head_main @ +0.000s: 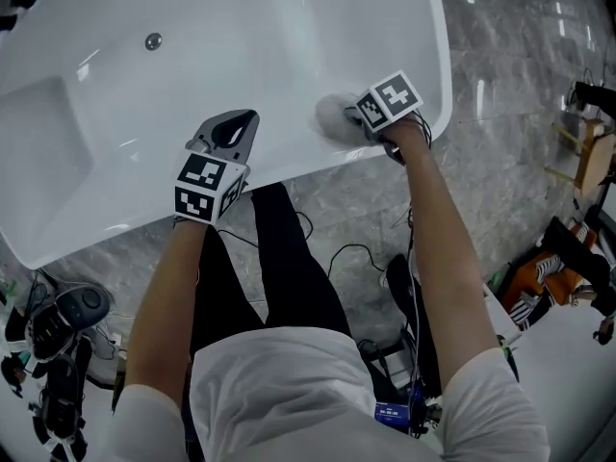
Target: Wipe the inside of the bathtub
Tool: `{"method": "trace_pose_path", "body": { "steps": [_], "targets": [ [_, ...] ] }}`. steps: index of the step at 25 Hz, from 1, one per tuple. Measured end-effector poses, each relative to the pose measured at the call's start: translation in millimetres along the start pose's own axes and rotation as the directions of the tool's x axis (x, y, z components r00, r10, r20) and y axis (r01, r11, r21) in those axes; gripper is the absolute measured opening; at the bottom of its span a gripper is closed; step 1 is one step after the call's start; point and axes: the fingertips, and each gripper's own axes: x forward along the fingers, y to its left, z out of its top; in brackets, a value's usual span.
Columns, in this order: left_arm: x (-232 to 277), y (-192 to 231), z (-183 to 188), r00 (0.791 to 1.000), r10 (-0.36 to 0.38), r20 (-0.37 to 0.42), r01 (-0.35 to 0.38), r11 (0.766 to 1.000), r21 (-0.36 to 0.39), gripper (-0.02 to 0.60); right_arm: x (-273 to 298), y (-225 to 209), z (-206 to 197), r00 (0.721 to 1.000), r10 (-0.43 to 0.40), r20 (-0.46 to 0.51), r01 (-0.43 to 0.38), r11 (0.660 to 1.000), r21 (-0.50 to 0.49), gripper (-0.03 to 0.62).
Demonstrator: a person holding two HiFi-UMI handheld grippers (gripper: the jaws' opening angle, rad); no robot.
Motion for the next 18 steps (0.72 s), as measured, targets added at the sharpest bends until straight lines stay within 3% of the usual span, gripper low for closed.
{"method": "trace_pose_path", "body": {
  "steps": [18],
  "targets": [
    [-94, 92, -58, 0.992, 0.128, 0.02, -0.126, 0.989, -0.073, 0.008, 56, 125, 60, 0.997, 0.071, 0.001, -0.071, 0.996, -0.061, 0.091]
  ]
}}
